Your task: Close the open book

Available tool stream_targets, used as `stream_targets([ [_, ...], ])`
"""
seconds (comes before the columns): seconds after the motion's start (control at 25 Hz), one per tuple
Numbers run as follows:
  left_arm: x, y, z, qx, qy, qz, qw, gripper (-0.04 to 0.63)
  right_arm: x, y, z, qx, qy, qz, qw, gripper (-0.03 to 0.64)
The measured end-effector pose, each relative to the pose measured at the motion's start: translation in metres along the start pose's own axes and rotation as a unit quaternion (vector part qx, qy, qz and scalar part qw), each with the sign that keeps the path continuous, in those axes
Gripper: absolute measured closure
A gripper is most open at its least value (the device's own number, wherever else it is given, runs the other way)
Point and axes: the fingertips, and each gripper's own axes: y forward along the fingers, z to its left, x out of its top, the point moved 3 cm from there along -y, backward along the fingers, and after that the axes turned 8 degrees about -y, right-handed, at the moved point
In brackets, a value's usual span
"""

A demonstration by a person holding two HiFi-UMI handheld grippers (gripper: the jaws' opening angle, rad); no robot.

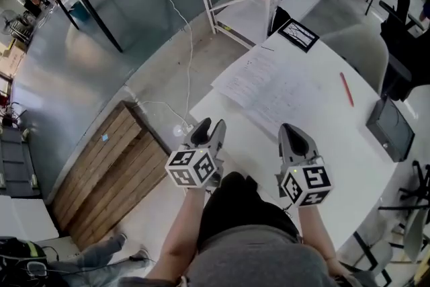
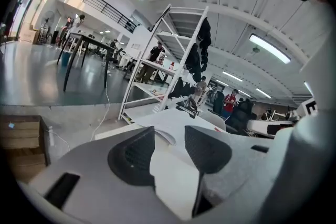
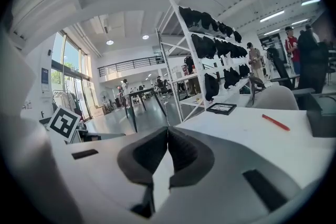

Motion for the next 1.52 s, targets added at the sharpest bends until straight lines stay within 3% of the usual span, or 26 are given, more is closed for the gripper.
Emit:
stream_targets([
  [0.24,-0.001,0.035,-0.003,-0.027,-0.061,0.027,0.9974,0.428,0.004,-0.003,-0.023,-0.037,0.013,-0.008,0.999,0.612],
  [0.44,-0.003,0.064,0.001,-0.043,-0.073,0.061,0.9945,0.428,0.006,0.002,-0.037,-0.073,0.018,-0.006,0.997,0.614],
  [0.76,-0.012,0.097,0.022,-0.073,-0.139,0.121,0.9802,0.428,0.004,0.018,-0.035,-0.13,0.03,0.016,0.991,0.613],
  [0.96,-0.013,0.111,0.029,-0.1,-0.185,0.154,0.9655,0.413,0.0,0.03,-0.025,-0.157,0.036,0.029,0.986,0.614],
  [1.24,-0.01,0.128,0.034,-0.131,-0.267,0.182,0.9373,0.41,0.004,0.038,-0.021,-0.192,0.04,0.037,0.98,0.613],
  [1.52,-0.012,0.137,0.046,-0.132,-0.335,0.213,0.9083,0.41,0.002,0.046,-0.016,-0.216,0.049,0.045,0.974,0.614],
])
